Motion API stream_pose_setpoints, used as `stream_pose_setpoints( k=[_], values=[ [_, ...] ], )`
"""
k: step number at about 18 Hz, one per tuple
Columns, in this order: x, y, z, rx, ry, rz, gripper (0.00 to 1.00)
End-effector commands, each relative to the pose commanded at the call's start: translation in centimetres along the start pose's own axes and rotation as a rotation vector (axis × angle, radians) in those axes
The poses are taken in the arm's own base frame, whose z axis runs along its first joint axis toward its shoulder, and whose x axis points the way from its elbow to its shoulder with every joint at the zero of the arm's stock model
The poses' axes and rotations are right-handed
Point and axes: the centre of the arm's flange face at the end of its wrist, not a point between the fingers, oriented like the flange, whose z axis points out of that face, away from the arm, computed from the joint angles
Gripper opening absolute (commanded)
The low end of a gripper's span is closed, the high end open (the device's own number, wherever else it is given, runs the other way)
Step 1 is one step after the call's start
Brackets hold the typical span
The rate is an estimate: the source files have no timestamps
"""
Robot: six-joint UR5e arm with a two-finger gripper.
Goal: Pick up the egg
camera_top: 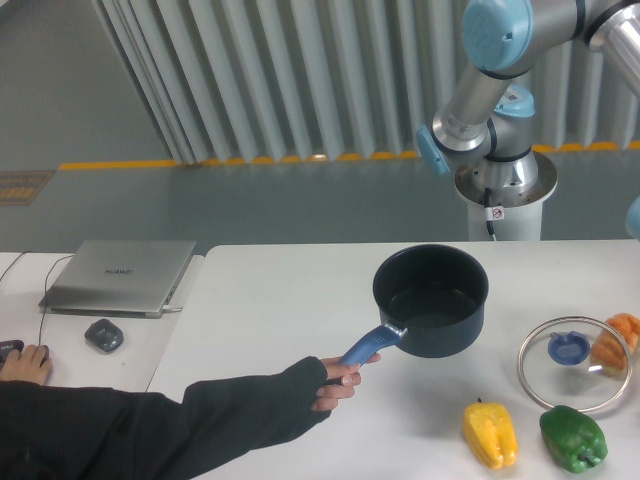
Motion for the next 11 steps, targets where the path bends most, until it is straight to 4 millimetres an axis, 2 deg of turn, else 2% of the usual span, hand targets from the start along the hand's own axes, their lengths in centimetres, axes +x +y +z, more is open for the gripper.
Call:
stream_pose_setpoints(
  k=[8, 9, 11],
  values=[
    [0.11, -0.05, -0.08, 0.0, 0.0, 0.0, 0.43],
    [0.37, -0.25, -0.1, 0.001, 0.0, 0.002, 0.36],
    [0.45, -0.3, 0.02, 0.0, 0.001, 0.003, 0.34]
  ],
)
